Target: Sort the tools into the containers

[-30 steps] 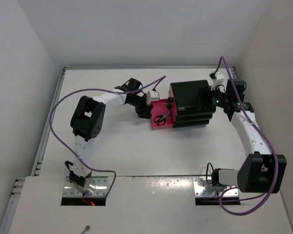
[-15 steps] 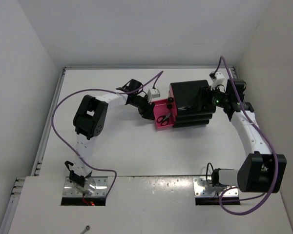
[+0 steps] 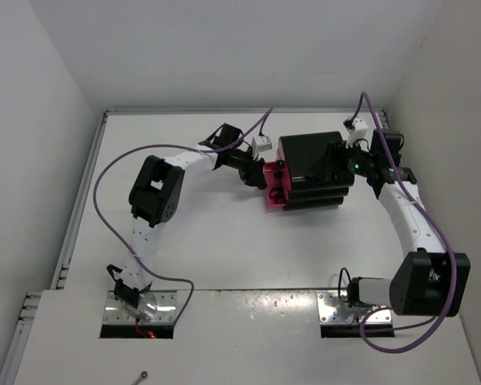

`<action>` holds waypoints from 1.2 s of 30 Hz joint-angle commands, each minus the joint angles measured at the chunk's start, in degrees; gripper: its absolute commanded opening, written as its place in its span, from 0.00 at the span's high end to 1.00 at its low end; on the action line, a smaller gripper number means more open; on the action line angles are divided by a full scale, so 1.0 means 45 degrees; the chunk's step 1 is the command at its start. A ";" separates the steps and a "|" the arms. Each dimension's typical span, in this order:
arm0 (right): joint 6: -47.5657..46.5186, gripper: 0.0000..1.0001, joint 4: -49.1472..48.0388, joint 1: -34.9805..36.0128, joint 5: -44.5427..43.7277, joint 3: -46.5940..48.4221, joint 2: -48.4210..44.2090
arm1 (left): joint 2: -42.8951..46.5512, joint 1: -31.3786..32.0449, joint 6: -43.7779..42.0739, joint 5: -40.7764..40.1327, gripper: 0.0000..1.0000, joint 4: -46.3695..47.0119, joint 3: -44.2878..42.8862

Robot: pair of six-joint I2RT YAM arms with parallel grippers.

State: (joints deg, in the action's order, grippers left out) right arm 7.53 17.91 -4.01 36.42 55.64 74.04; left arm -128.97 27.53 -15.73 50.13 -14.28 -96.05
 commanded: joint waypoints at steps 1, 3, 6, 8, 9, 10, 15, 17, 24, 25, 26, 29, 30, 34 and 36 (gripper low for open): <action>-0.0072 0.25 0.1352 -0.0046 -0.0614 -0.0332 0.0519 | -0.0402 0.0269 0.0252 0.0638 0.45 0.0576 -0.0685; -0.0072 0.25 0.1352 -0.0046 -0.0614 -0.0332 0.0519 | -0.0539 0.0406 0.0369 0.0638 0.45 0.0576 -0.0804; -0.0072 0.25 0.1352 -0.0046 -0.0614 -0.0332 0.0519 | -0.0657 0.0523 0.0370 0.0774 0.45 0.0576 -0.1037; -0.0072 0.25 0.1352 -0.0046 -0.0614 -0.0332 0.0519 | -0.0910 0.0523 0.0487 0.0910 0.45 0.0576 -0.1154; -0.0072 0.25 0.1352 -0.0046 -0.0614 -0.0332 0.0519 | -0.0911 0.0523 0.0622 0.0911 0.45 0.0576 -0.1310; -0.0072 0.25 0.1352 -0.0046 -0.0614 -0.0332 0.0519 | -0.1027 0.0639 0.0624 0.1066 0.45 0.0576 -0.1312; -0.0072 0.25 0.1352 -0.0046 -0.0614 -0.0332 0.0519 | -0.1184 0.0757 0.1149 0.1184 0.45 0.0868 -0.1585; -0.0072 0.25 0.1352 -0.0046 -0.0614 -0.0332 0.0519 | -0.1302 0.0874 0.1151 0.1184 0.45 0.0985 -0.1702; -0.0072 0.25 0.1352 -0.0046 -0.0614 -0.0332 0.0519 | -0.1828 0.1129 0.1542 0.1067 0.45 0.0987 -0.2269; -0.0072 0.25 0.1352 -0.0046 -0.0614 -0.0332 0.0519 | -0.1945 0.1245 0.1658 0.1067 0.45 0.0987 -0.2269; -0.0072 0.25 0.1352 -0.0046 -0.0614 -0.0332 0.0519 | -0.1946 0.1246 0.1659 0.1183 0.45 0.0987 -0.2385; -0.0072 0.25 0.1352 -0.0046 -0.0614 -0.0332 0.0519 | -0.2062 0.1363 0.1951 0.1184 0.45 0.1239 -0.2386; -0.0072 0.25 0.1352 -0.0046 -0.0614 -0.0332 0.0519 | -0.2063 0.1363 0.1952 0.1184 0.45 0.1241 -0.2386; -0.0072 0.25 0.1468 -0.0046 -0.0731 -0.0332 0.0519 | -0.2181 0.1363 0.2574 0.1067 0.45 0.1941 -0.2270; -0.0072 0.25 0.1469 -0.0046 -0.0731 -0.0332 0.0519 | -0.2065 0.1363 0.3705 0.0776 0.43 0.2994 -0.1745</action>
State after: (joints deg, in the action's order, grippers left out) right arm 7.46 17.52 -4.12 35.20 55.64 74.08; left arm -137.36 30.89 -4.97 54.48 -9.19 -104.92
